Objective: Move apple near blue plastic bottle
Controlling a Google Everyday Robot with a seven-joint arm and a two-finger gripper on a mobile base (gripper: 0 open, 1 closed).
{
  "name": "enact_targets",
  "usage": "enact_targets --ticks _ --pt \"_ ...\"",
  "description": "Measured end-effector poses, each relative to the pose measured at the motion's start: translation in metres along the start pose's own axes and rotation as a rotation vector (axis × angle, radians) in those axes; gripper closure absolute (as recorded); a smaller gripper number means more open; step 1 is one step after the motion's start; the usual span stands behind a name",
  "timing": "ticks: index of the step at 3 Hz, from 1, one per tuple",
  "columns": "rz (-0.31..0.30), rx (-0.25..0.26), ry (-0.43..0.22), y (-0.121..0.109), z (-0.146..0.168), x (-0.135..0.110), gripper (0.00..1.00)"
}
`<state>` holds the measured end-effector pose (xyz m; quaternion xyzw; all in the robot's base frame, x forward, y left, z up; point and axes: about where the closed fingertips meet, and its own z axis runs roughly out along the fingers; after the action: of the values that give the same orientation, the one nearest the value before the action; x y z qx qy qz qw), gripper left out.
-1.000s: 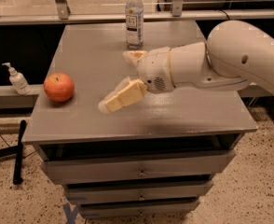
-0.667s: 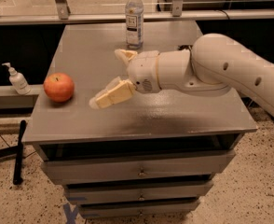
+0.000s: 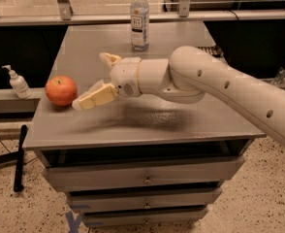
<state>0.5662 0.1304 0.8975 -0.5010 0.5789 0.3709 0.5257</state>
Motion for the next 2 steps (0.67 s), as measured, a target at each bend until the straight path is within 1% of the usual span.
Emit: enact_targets --ticks 1,2 --pt "0.016 -0.033 -0.001 -0.001 0.03 0.01 0.0" --pt "0.031 -0.055 0.004 -0.001 0.049 0.019 0.0"
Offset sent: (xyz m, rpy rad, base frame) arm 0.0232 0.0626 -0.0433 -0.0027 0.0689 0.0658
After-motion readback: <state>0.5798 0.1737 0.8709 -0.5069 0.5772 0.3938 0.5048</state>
